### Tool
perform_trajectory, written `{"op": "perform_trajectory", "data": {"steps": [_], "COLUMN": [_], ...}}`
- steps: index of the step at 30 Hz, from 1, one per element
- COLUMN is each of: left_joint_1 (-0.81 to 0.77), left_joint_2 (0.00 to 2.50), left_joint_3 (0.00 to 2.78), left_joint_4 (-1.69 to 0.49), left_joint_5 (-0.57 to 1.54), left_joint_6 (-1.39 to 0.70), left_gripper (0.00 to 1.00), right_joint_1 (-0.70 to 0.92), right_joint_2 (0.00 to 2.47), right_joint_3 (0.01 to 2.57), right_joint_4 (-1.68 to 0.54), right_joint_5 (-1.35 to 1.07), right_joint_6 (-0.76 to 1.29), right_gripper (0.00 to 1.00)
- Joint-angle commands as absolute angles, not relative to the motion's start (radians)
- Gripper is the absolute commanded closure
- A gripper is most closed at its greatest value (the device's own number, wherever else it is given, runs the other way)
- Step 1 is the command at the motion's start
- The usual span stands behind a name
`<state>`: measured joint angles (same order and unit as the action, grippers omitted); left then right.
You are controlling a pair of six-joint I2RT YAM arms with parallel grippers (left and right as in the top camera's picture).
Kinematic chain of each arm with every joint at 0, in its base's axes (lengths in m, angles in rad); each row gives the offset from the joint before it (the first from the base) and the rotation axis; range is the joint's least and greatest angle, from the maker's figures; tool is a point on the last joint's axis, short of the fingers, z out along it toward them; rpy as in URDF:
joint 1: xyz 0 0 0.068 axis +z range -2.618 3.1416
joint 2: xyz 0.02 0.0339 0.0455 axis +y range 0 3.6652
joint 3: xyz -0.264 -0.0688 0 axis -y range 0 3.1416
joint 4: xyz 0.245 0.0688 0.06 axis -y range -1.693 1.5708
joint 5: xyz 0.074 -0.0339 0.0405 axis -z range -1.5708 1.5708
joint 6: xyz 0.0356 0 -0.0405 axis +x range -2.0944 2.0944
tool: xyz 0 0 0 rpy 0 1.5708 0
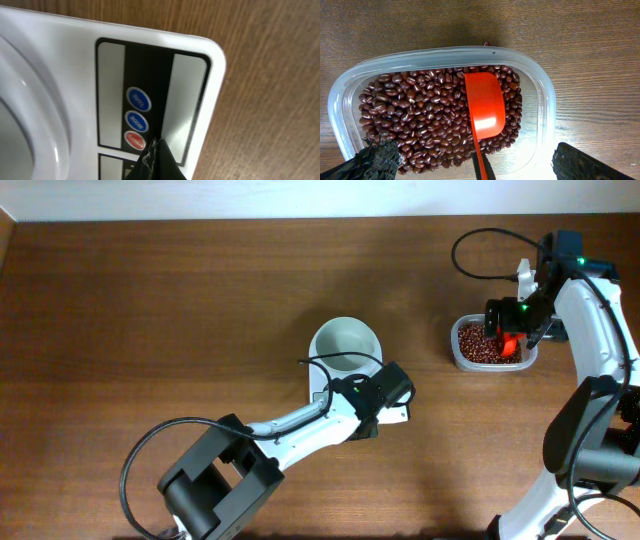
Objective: Scoop item into bowl and weigh 50g on scale
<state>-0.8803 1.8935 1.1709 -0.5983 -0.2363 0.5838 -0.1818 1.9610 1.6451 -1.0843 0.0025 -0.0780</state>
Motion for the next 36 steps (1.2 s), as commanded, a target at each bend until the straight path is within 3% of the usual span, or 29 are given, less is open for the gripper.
{"op": "perform_trajectory", "data": {"steps": [1, 21, 27, 31, 36], "left_joint_1": [-0.863, -0.856, -0.839, -0.839, -0.841], "left_joint_2": [1.982, 2.041, 2.038, 1.972, 1.709], "left_joint_3": [1.126, 1.125, 1.127, 1.127, 1.127], "left_joint_4": [-0.587, -0.557, -0.460, -0.457, -0.529], "left_joint_5": [-0.224, -0.251, -0.296, -0.287, -0.055], "left_joint_6": [0.591, 0.591, 0.494, 0.457, 0.457], "left_gripper": [1.00, 1.00, 1.00, 1.00, 1.00], "right_joint_1": [-0.184, -0.184, -0.184, -0.184, -0.184], "right_joint_2": [1.955, 1.955, 1.955, 1.955, 1.955], "right_joint_3": [1.639, 1.639, 1.639, 1.639, 1.639], "right_joint_4": [-1.084, -1.084, -1.084, -1.084, -1.084], "right_joint_5": [0.008, 0.008, 0.008, 0.008, 0.008], "right_joint_6": [-0.071, -0.071, -0.071, -0.071, -0.071], "right_gripper": [0.01, 0.01, 0.01, 0.01, 0.01]}}
